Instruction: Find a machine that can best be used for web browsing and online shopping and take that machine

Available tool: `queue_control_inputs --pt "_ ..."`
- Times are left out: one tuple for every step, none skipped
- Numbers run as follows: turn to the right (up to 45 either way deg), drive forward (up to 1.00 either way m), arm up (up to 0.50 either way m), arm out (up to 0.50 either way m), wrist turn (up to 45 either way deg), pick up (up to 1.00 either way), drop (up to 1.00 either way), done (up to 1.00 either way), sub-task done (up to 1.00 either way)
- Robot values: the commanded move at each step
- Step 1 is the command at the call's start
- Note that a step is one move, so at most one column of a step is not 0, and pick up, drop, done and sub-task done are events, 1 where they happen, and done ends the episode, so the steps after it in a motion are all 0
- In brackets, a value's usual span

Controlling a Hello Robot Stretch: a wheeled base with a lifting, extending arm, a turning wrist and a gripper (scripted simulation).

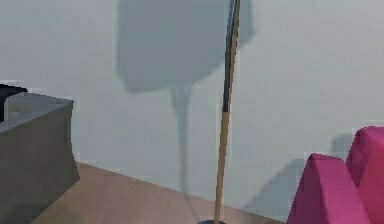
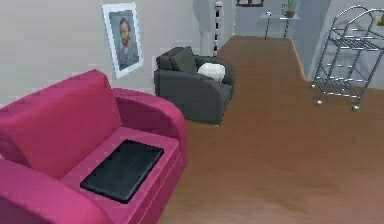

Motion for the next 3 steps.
queue_control_inputs --pt "-18.0 0.0 0.0 0.0 0.0 0.0 0.0 0.0 0.0" --pt "0.0 0.0 0.5 0.0 0.0 0.0 0.0 0.0 0.0" --pt "0.0 0.0 0.06 0.0 0.0 0.0 0.0 0.0 0.0"
